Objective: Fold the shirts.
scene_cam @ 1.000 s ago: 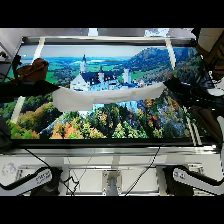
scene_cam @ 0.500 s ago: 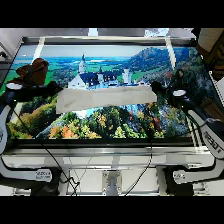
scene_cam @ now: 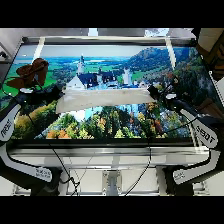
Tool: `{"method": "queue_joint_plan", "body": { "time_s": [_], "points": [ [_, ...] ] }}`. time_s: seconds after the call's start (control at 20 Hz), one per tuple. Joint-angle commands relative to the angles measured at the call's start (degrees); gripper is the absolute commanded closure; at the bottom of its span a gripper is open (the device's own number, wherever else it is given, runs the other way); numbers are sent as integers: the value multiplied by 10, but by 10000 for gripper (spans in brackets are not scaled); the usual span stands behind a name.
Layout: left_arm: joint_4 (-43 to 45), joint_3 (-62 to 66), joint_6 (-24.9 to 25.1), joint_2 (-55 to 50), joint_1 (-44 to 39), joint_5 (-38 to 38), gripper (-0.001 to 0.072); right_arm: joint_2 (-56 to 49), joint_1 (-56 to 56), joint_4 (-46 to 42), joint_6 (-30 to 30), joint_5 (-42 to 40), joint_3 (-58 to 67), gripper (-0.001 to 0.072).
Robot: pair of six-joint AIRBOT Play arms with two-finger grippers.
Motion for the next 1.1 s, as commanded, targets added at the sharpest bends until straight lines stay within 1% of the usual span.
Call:
{"method": "queue_joint_plan", "body": {
  "time_s": [0.0,0.15,0.2,0.25,0.3,0.35,0.4,0.5,0.6,0.75,0.95,1.05],
  "points": [
    [-2,0,-14,-10,-2,-1,695,-2,1,0,3,-6,0,686],
    [-22,0,-14,-10,-1,-3,692,-2,1,0,3,-6,0,685],
    [-37,0,-13,-10,-1,-3,656,-2,1,0,3,-6,0,671],
    [-47,1,-9,-10,-1,-2,510,-2,1,0,3,-6,0,610],
    [-52,1,-9,-10,-1,-2,336,-2,1,0,3,-6,0,507],
    [-56,1,-9,-10,-1,-3,271,-2,1,0,3,-5,1,410],
    [-60,1,-9,-10,-1,-5,267,0,0,0,3,-2,2,358],
    [-60,7,-9,-8,-1,-20,267,3,-1,-1,2,11,15,327],
    [-59,26,-9,-4,0,-37,267,5,-2,-7,2,27,41,327],
    [-59,80,3,2,7,-76,267,23,-7,-47,-2,42,80,327],
    [-59,185,3,14,34,-148,269,74,-46,-115,-2,119,121,328],
    [-60,246,-10,19,46,-191,272,113,-78,-144,-2,150,130,328]
  ]
}}
